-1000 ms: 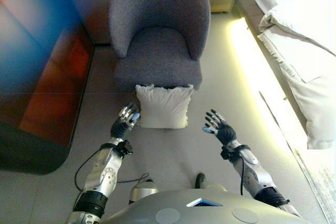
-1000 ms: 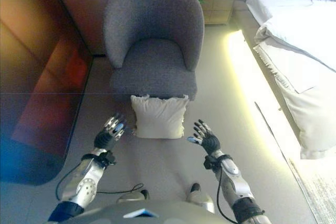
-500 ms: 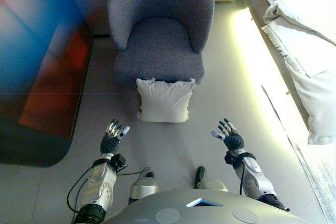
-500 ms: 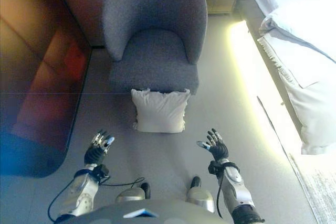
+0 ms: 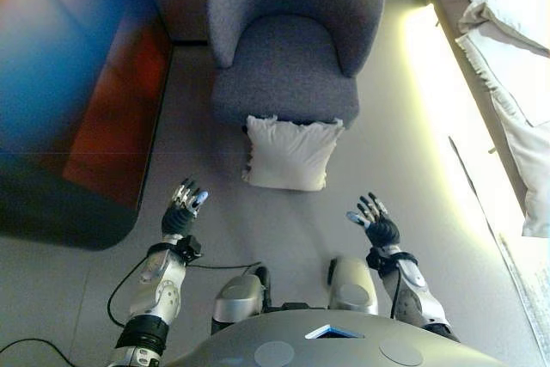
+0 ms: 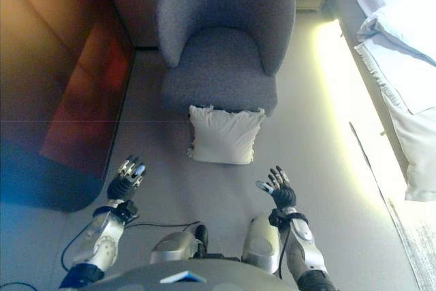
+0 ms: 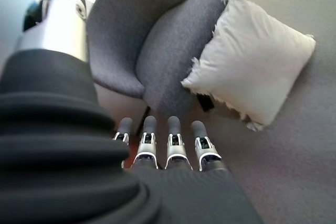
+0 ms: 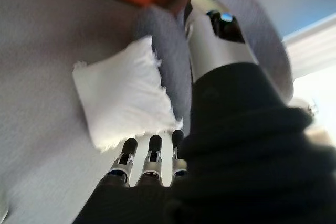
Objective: Pick up the cushion and take it to the sofa
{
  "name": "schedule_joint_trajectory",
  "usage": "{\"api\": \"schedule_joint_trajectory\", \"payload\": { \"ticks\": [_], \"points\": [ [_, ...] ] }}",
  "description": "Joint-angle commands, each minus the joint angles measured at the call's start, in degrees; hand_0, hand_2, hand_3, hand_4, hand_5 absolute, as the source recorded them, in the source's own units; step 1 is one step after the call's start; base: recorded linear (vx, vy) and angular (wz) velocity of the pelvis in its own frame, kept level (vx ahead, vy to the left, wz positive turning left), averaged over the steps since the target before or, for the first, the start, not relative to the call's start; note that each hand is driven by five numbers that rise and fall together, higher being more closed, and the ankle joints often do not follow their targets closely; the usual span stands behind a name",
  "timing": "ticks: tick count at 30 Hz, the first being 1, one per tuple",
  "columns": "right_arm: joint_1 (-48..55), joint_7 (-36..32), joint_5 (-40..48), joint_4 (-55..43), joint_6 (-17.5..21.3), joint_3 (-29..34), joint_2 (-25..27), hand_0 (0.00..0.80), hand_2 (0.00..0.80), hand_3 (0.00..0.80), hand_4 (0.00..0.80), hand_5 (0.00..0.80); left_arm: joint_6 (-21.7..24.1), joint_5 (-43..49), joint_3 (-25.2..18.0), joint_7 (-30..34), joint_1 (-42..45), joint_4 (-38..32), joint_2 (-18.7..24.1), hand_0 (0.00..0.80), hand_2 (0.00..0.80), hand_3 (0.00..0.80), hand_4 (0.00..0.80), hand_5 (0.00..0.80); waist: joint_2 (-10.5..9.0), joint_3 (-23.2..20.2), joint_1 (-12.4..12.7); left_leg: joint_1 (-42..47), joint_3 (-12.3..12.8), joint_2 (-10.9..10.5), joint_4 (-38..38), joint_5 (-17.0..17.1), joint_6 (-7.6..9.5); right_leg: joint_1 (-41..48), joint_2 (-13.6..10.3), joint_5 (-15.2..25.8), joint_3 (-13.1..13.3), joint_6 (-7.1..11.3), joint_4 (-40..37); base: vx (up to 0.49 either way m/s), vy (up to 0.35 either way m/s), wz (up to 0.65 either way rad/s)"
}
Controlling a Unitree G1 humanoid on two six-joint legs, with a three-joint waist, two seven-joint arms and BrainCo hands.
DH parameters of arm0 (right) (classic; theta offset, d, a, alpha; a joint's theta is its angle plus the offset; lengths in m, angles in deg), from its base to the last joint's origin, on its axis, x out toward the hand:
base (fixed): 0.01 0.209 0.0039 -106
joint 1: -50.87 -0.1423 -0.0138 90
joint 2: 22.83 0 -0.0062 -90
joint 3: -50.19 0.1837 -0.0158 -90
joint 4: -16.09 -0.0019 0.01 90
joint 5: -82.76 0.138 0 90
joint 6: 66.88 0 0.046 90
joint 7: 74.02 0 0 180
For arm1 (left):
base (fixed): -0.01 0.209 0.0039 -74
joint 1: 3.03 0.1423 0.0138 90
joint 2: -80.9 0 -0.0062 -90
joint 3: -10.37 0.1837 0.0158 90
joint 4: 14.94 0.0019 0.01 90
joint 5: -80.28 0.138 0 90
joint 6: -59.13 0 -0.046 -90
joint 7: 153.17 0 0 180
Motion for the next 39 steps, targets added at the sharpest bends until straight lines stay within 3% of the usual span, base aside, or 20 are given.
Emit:
{"api": "schedule_joint_trajectory", "payload": {
  "ticks": [1, 6, 10, 12, 13, 14, 18, 20, 21, 23, 25, 29, 33, 39],
  "points": [
    [-1.76, -0.78, 3.76, -0.67, 4.02, 2.16, 0.98, 0.000, 0.000, 0.000, 0.000, 0.000, 2.70, -1.50, 2.08, -0.31, -0.76, -5.12, 1.61, 0.000, 0.000, 0.000, 0.000, 0.000, -3.58, -1.25, -2.71, 3.27, 0.40, -3.86, 4.23, -9.94, 1.14, -1.40, 1.73, 11.91, -0.54, 2.11, -16.55, 0.340, -0.092, 0.37],
    [0.28, -0.67, 3.70, -1.32, 2.76, 2.69, 1.51, 0.000, 0.000, 0.000, 0.000, 0.000, 3.24, -0.53, 2.56, -1.86, -0.56, -5.11, 1.18, 0.000, 0.000, 0.000, 0.000, 0.000, -4.81, -2.28, -4.07, 9.86, -1.65, -5.15, 2.73, -13.00, 1.51, -4.72, 5.29, 14.68, -8.47, 2.53, -23.95, 0.429, -0.092, 0.23],
    [1.64, -2.23, 2.12, -0.58, 2.70, 2.80, 1.36, 0.000, 0.000, 0.000, 0.000, 0.000, 2.50, 0.87, 1.48, -3.05, 0.43, -6.55, 0.54, 0.000, 0.000, 0.000, 0.000, 0.000, -4.42, -3.35, -3.69, 11.65, -2.16, -5.44, 4.56, -15.65, 2.12, -4.33, 3.01, 13.90, -10.51, 1.29, -19.26, 0.468, -0.140, 0.49],
    [1.54, -1.84, 0.17, -0.46, 2.28, 2.01, 1.75, 0.000, 0.000, 0.000, 0.000, 0.000, 2.48, 1.49, 0.78, -4.01, 1.84, -7.07, 0.18, 0.000, 0.000, 0.000, 0.000, 0.000, -2.75, -4.02, -2.49, 13.40, 0.32, -3.82, 6.10, -15.35, 0.73, -2.84, 2.51, 11.82, -15.51, 1.35, -16.41, 0.509, -0.138, -0.08],
    [1.49, -2.05, -0.19, -0.91, 1.51, 1.62, 2.10, 0.000, 0.000, 0.000, 0.000, 0.000, 2.53, 0.89, 0.28, -4.08, 2.82, -7.56, 0.07, 0.000, 0.000, 0.000, 0.000, 0.000, -2.03, -4.38, -2.00, 14.13, 2.04, -3.09, 6.97, -14.24, -0.04, -2.00, 2.19, 10.56, -17.97, 0.74, -14.71, 0.509, -0.136, -0.23],
    [1.83, -1.91, -0.60, -1.43, 0.83, 1.32, 2.37, 0.000, 0.000, 0.000, 0.000, 0.000, 2.41, 0.34, -0.34, -4.08, 3.85, -7.93, -0.11, 0.000, 0.000, 0.000, 0.000, 0.000, -0.76, -4.79, -1.67, 14.89, 2.98, -1.73, 8.00, -12.71, -1.00, -1.41, 3.23, 8.90, -18.35, 0.16, -13.06, 0.462, -0.161, -0.52],
    [2.17, -3.69, -0.61, -3.32, 0.75, 0.18, 3.47, 0.000, 0.000, 0.000, 0.000, 0.000, 1.40, -4.13, -3.03, -3.90, 5.63, -9.85, -0.93, 0.000, 0.000, 0.000, 0.000, 0.000, 0.47, -6.93, -0.74, 10.67, 7.47, 2.33, 21.66, 1.83, -6.90, 3.36, 4.58, 2.08, -20.83, -4.83, -10.27, 0.400, -0.231, -0.45],
    [1.50, -3.56, -1.89, -2.49, 1.97, 0.22, 4.20, 0.000, 0.000, 0.000, 0.000, 0.000, 1.91, -5.63, -3.52, -3.27, 4.95, -9.59, -1.64, 0.000, 0.000, 0.000, 0.000, 0.000, -0.01, -7.31, -0.18, 4.30, 9.45, 4.36, 33.01, 6.65, -9.71, 6.70, 4.99, -0.69, -20.63, -7.29, -11.38, 0.312, -0.226, -0.33],
    [0.52, -3.12, -2.02, -1.63, 2.37, 0.55, 4.78, 0.000, 0.000, 0.000, 0.000, 0.000, 1.69, -7.09, -3.24, -3.02, 4.10, -9.54, -2.08, 0.000, 0.000, 0.000, 0.000, 0.000, -0.79, -7.09, 0.07, -1.44, 10.86, 7.06, 40.99, 6.75, -10.47, 8.92, 4.91, -1.65, -19.79, -8.46, -12.46, 0.260, -0.177, -0.37],
    [-1.08, -4.28, -0.67, -0.90, 3.26, 1.03, 5.43, 0.000, 0.000, 0.000, 0.000, 0.000, 2.71, -8.10, -2.19, -3.08, 2.27, -9.38, -2.76, 0.000, 0.000, 0.000, 0.000, 0.000, -1.64, -5.83, 0.09, -8.90, 9.73, 10.04, 46.70, 4.43, -9.29, 10.83, 4.89, -1.81, -16.16, -9.16, -14.13, 0.204, -0.062, -0.22],
    [-2.30, -4.18, -0.02, -0.59, 3.67, 0.78, 5.44, 0.000, 0.000, 0.000, 0.000, 0.000, 4.25, -8.91, -1.58, -3.56, 1.10, -9.19, -3.00, 0.000, 0.000, 0.000, 0.000, 0.000, -2.34, -4.87, 0.50, -11.67, 9.30, 9.54, 40.83, 4.71, -6.94, 11.46, 4.08, -1.67, -13.59, -9.07, -13.70, 0.123, 0.046, -0.14],
    [-1.75, -3.43, -0.17, -1.95, 3.14, 0.87, 5.54, 0.000, 0.000, 0.000, 0.000, 0.000, 5.13, -9.98, -1.68, -2.93, 1.99, -10.34, -3.51, 0.000, 0.000, 0.000, 0.000, 0.000, -1.88, -3.06, 1.37, -11.85, 7.82, 10.97, 24.32, 9.36, -8.03, 13.83, 5.57, -2.94, -9.00, -8.57, -13.19, 0.162, 0.083, -0.29],
    [0.74, -2.84, 1.02, -3.15, 3.89, 1.65, 5.40, 0.000, 0.000, 0.000, 0.000, 0.000, 5.47, -9.81, -1.68, -3.13, 2.43, -11.08, -3.64, 0.000, 0.000, 0.000, 0.000, 0.000, -1.10, -2.81, 1.70, -10.48, 3.81, 11.37, 9.58, 12.06, -8.84, 15.13, 6.78, -4.35, -5.72, -7.33, -12.79, 0.168, 0.085, -0.14],
    [2.73, -3.59, 1.07, -2.71, 4.36, 2.56, 4.56, 0.000, 0.000, 0.000, 0.000, 0.000, 4.33, -10.28, -3.02, -3.77, 1.10, -10.73, -3.63, 0.000, 0.000, 0.000, 0.000, 0.000, -0.66, -4.05, 0.91, -7.41, 3.47, 12.83, 4.18, 10.94, -9.94, 16.71, 6.25, -6.40, -4.75, -6.51, -11.90, 0.152, 0.042, -0.07]
  ]
}}
